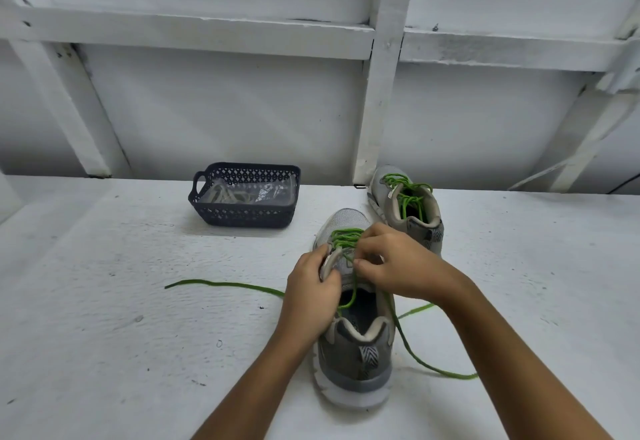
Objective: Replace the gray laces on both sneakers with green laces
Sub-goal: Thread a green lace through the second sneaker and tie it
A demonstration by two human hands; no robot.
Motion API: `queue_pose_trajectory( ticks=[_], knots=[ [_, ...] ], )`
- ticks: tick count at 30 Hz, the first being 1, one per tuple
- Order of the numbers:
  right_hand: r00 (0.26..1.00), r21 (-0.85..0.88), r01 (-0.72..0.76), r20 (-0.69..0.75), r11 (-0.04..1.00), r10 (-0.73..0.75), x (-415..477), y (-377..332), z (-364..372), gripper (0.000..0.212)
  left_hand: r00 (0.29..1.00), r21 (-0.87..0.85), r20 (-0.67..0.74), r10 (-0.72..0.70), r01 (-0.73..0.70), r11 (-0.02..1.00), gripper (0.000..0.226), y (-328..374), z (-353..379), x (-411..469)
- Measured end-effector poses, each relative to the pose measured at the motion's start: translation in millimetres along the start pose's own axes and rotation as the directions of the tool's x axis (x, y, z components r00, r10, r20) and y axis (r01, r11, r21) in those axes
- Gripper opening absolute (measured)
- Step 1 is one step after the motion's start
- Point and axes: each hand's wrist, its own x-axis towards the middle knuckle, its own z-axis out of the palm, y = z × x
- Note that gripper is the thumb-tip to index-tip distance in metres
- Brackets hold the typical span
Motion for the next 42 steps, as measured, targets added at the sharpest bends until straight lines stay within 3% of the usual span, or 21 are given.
queue_pose_trajectory(
  ticks=[7, 9, 11, 12, 14, 16, 18, 20, 23, 26, 28, 30, 34, 38, 42],
  knots=[
    [0.995, 0.065, 0.021, 0.1, 0.998, -0.027, -11, -5, -8, 0.019, 0.999, -0.022, 0.023, 0.027, -0.027, 0.999, 0.039, 1, -1, -1],
    [0.999, 0.147, -0.026, -0.02, 0.989, 0.029, -10, -9, -9, 0.017, 0.999, -0.021, 0.027, 0.022, -0.022, 1.0, 0.039, 1, -2, -1],
    [0.965, 0.391, -0.124, -0.167, 0.912, 0.202, -5, -15, -12, 0.021, 0.999, -0.027, 0.036, 0.022, -0.021, 0.999, 0.04, 0, -3, 0],
    [0.937, 0.59, -0.159, -0.163, 0.792, 0.309, -1, -18, -15, 0.024, 0.999, -0.028, 0.041, 0.021, -0.019, 0.999, 0.04, -1, -3, 1],
    [0.909, 0.92, -0.201, 0.048, 0.336, 0.414, 4, -23, -24, 0.026, 0.998, -0.019, 0.049, 0.033, -0.032, 0.999, 0.04, -3, -2, 1],
    [0.904, 0.966, -0.21, 0.251, -0.152, 0.346, 8, -30, -35, 0.021, 0.995, -0.008, 0.025, 0.092, -0.092, 0.996, 0.043, -3, -1, -1],
    [0.911, 0.905, -0.166, 0.293, -0.391, 0.292, 12, -35, -43, 0.019, 0.965, 0.059, -0.082, 0.249, -0.245, 0.968, 0.054, 0, -2, -3],
    [0.919, 0.875, -0.104, 0.267, -0.472, 0.291, 17, -42, -49, 0.024, 0.907, 0.127, -0.149, 0.395, -0.379, 0.917, 0.064, 2, -4, -4],
    [0.927, 0.862, -0.06, 0.236, -0.504, 0.293, 23, -52, -53, 0.029, 0.886, 0.162, -0.07, 0.458, -0.443, 0.882, 0.071, 15, -4, -6],
    [0.929, 0.858, -0.052, 0.229, -0.511, 0.291, 27, -57, -53, 0.03, 0.908, 0.193, -0.02, 0.419, -0.407, 0.893, 0.053, 24, -1, -7],
    [0.928, 0.86, -0.051, 0.229, -0.508, 0.295, 28, -56, -53, 0.028, 0.932, 0.126, 0.013, 0.363, -0.362, 0.924, 0.051, 26, -1, -7],
    [0.928, 0.882, -0.062, 0.224, -0.468, 0.299, 28, -52, -51, 0.024, 0.945, -0.045, 0.047, 0.323, -0.321, 0.946, 0.039, 32, -6, -6],
    [0.915, 0.957, -0.171, 0.243, -0.234, 0.323, 23, -34, -42, 0.033, 0.982, -0.36, 0.094, 0.163, -0.119, 0.925, 0.028, 54, -30, 0],
    [0.93, 0.96, -0.282, 0.272, 0.003, 0.249, 9, -25, -24, 0.034, 0.988, -0.656, 0.127, 0.086, 0.019, 0.754, 0.035, 66, -52, 24],
    [0.961, 0.933, -0.26, 0.227, 0.248, 0.157, -4, -26, -14, 0.035, 0.986, -0.749, 0.168, -0.009, 0.133, 0.649, 0.033, 74, -68, 46]
  ],
)
